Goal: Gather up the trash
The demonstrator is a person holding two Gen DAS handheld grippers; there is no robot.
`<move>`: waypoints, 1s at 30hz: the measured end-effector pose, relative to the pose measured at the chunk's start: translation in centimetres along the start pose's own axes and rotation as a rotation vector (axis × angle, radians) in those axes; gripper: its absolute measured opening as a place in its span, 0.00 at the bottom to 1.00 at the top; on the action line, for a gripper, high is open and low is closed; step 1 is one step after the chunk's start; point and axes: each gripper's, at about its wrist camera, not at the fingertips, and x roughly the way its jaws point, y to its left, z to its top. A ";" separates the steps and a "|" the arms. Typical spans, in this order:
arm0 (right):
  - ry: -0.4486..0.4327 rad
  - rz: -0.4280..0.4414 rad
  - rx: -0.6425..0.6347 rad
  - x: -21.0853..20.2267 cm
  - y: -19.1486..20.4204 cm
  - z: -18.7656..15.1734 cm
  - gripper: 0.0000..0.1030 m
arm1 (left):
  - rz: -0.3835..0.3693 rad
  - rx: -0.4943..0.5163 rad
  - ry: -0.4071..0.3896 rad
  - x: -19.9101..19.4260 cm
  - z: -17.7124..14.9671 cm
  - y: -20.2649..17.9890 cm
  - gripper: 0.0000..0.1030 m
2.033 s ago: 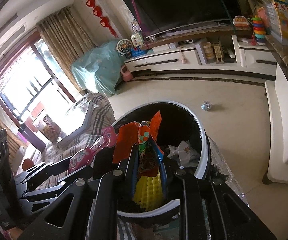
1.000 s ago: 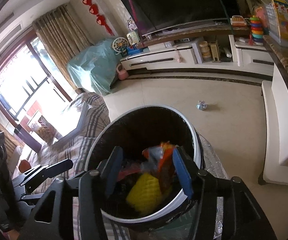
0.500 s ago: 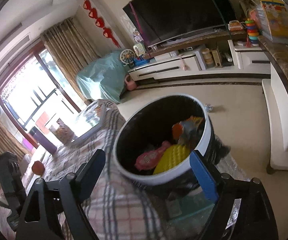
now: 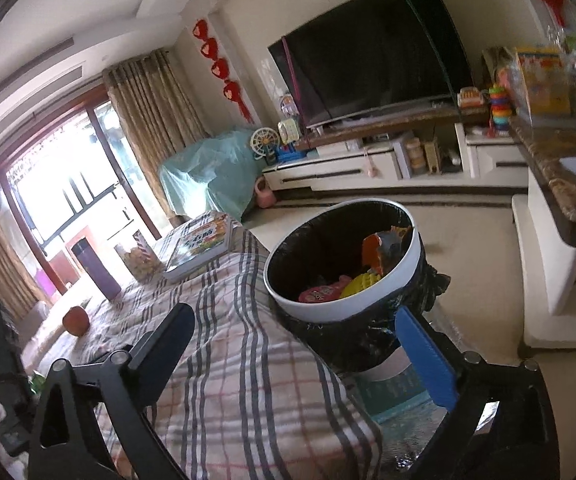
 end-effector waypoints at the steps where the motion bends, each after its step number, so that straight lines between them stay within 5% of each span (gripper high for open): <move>1: -0.006 -0.004 -0.007 -0.2 0.2 -0.1 0.98 | 0.005 0.011 -0.018 -0.6 0.1 -0.1 0.93; 9: -0.166 -0.114 -0.194 -3.5 3.5 -0.9 1.00 | 0.139 0.090 -0.226 -4.8 -0.7 -0.4 1.00; 30: -0.216 -0.155 -0.250 -2.5 3.8 -4.1 1.00 | 0.240 0.113 -0.263 -4.5 -2.7 0.2 1.00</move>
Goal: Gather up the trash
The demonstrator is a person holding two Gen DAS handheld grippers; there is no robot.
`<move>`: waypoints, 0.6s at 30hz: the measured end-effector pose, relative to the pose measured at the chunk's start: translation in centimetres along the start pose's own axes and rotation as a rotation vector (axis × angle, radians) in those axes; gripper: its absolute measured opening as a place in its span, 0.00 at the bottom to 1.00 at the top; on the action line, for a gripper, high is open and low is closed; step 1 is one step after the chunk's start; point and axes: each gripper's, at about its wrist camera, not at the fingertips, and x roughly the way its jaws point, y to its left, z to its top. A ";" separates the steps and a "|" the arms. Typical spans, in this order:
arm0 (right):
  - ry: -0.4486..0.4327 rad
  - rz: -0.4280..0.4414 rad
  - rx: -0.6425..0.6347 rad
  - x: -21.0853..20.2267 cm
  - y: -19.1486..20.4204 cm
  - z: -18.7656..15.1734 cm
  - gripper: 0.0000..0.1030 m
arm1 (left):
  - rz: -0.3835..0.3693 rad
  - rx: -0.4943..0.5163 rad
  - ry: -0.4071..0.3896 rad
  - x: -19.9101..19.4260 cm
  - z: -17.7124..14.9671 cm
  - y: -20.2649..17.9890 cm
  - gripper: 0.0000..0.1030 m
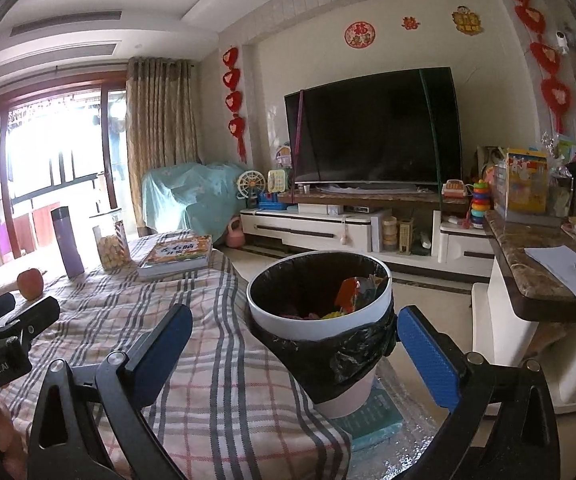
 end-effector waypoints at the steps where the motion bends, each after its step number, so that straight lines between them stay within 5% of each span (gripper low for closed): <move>1: 0.001 -0.002 0.000 0.0 0.0 0.0 1.00 | 0.002 0.002 -0.004 -0.1 0.0 0.0 1.00; 18: 0.002 0.008 0.008 -0.2 -0.1 -0.1 1.00 | 0.003 -0.005 -0.007 -0.1 -0.1 0.0 1.00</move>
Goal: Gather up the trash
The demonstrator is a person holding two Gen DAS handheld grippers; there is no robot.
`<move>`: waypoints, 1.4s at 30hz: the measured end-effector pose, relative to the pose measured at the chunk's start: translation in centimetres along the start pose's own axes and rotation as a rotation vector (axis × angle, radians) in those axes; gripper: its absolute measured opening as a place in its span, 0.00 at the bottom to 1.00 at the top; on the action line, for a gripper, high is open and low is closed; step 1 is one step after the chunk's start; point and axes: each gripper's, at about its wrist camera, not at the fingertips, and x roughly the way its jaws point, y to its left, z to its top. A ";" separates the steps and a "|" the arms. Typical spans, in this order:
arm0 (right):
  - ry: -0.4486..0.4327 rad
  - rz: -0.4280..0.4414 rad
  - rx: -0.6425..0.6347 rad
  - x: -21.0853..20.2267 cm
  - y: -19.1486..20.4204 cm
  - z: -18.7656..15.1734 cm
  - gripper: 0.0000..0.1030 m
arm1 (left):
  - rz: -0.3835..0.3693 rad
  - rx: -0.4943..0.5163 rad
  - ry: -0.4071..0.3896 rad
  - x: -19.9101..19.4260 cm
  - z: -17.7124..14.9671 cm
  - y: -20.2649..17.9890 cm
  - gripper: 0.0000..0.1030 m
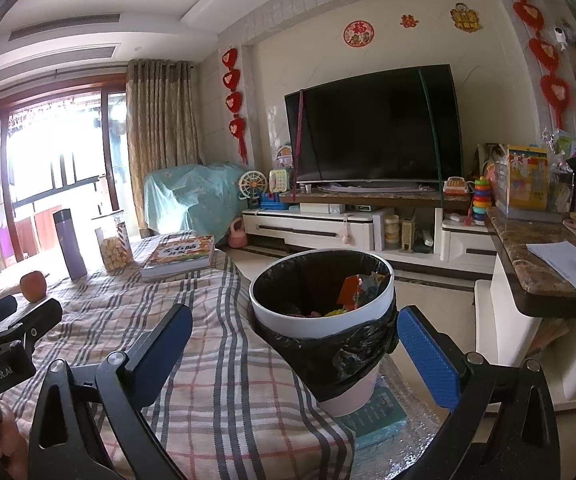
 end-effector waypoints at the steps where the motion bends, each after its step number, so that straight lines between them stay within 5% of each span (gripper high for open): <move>1: 0.000 -0.001 0.000 0.0 0.0 0.0 1.00 | -0.001 -0.001 0.001 0.0 0.0 0.0 1.00; 42: -0.007 0.023 0.009 -0.4 1.3 0.4 1.00 | -0.006 0.008 0.005 0.0 -0.1 -0.2 1.00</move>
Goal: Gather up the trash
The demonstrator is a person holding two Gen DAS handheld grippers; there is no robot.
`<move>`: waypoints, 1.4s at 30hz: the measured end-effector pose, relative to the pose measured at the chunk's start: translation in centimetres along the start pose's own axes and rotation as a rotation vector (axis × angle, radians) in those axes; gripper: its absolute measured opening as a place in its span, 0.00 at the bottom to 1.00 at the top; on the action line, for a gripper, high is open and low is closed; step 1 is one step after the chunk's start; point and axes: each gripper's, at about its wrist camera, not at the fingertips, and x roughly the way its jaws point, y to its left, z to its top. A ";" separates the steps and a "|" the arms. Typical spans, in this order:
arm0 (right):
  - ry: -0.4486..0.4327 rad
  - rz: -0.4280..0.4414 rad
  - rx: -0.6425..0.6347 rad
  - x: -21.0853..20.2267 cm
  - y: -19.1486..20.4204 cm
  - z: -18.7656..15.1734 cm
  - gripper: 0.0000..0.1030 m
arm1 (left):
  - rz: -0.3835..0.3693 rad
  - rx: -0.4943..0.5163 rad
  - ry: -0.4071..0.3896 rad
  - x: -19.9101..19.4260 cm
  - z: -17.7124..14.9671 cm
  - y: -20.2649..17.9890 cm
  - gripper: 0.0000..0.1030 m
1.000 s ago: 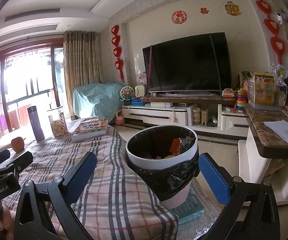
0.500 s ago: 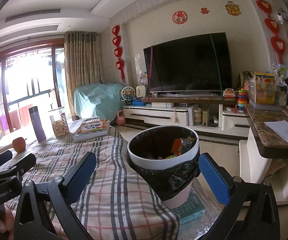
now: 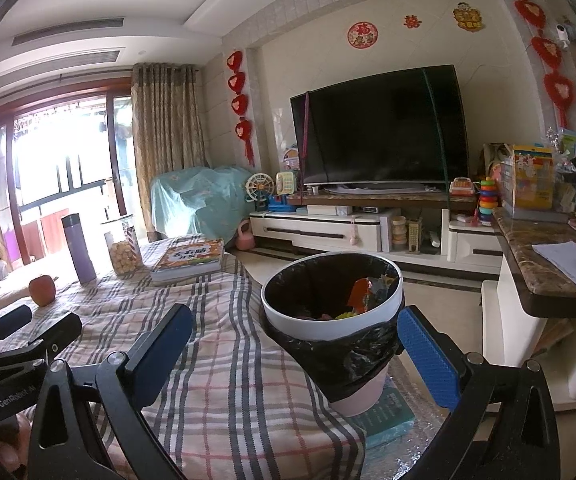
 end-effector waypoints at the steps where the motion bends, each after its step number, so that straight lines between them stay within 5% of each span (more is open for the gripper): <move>1: 0.000 -0.001 0.000 0.0 -0.1 -0.1 1.00 | 0.000 0.000 0.000 0.0 0.0 0.0 1.00; 42: 0.008 0.023 0.015 0.1 0.2 0.4 1.00 | -0.002 0.007 0.010 0.3 -0.4 0.3 1.00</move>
